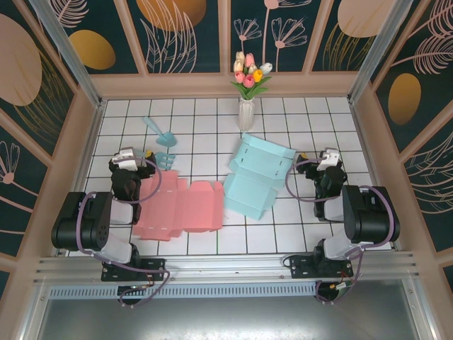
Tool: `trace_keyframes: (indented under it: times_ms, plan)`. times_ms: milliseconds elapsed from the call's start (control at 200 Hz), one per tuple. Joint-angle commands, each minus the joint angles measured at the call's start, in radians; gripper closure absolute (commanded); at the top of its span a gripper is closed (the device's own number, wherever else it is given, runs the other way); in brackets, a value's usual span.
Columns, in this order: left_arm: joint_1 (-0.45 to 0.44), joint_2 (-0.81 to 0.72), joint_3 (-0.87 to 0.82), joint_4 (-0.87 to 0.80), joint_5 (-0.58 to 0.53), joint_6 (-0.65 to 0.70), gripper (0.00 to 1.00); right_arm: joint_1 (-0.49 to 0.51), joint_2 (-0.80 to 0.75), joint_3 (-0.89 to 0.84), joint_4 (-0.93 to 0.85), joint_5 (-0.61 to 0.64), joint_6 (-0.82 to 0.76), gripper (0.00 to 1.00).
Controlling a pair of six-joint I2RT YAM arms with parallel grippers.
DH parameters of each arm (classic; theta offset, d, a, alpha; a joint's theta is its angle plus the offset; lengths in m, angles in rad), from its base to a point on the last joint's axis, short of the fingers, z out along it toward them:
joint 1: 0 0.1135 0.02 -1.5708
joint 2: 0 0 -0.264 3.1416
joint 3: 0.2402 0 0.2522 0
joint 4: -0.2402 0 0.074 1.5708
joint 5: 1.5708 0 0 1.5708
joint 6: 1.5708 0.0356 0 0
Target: Fold the paper box
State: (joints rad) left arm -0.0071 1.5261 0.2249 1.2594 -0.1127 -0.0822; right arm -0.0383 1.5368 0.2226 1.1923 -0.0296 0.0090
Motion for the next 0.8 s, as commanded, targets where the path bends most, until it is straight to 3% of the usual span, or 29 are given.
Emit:
trace_keyframes:
  times_ms: [0,115,170,235,355,430,545,706,791]
  plan:
    - [0.006,-0.004,0.017,0.006,0.003,0.006,0.01,-0.012,0.005,0.025,0.03,-0.033,0.012,0.01]
    - [-0.007,-0.042,0.016,-0.019,0.045,0.045,0.01,-0.005,0.003,0.028,0.022,-0.028,0.005,0.01]
    - [-0.045,-0.136,0.057,-0.178,-0.056,0.042,0.01,0.004,-0.022,0.044,-0.023,0.001,0.005,0.01]
    - [-0.054,-0.25,0.133,-0.408,-0.161,-0.064,0.01,0.018,-0.088,0.063,-0.119,0.087,0.022,0.01]
    - [-0.054,-0.382,0.148,-0.512,-0.18,-0.236,0.01,0.03,-0.242,0.122,-0.369,0.228,0.132,0.01]
    - [-0.054,-0.421,0.18,-0.583,-0.134,-0.321,0.01,0.039,-0.35,0.129,-0.454,0.216,0.184,0.01]
    - [-0.064,-0.429,0.247,-0.674,0.056,-0.388,0.01,0.085,-0.521,0.178,-0.698,0.25,0.281,0.01]
    - [-0.187,-0.411,0.288,-0.788,0.066,-0.523,0.03,0.238,-0.721,0.244,-1.05,0.322,0.374,0.01]
    - [-0.316,-0.356,0.357,-0.865,-0.006,-0.509,0.04,0.36,-0.794,0.266,-1.183,0.397,0.393,0.01]
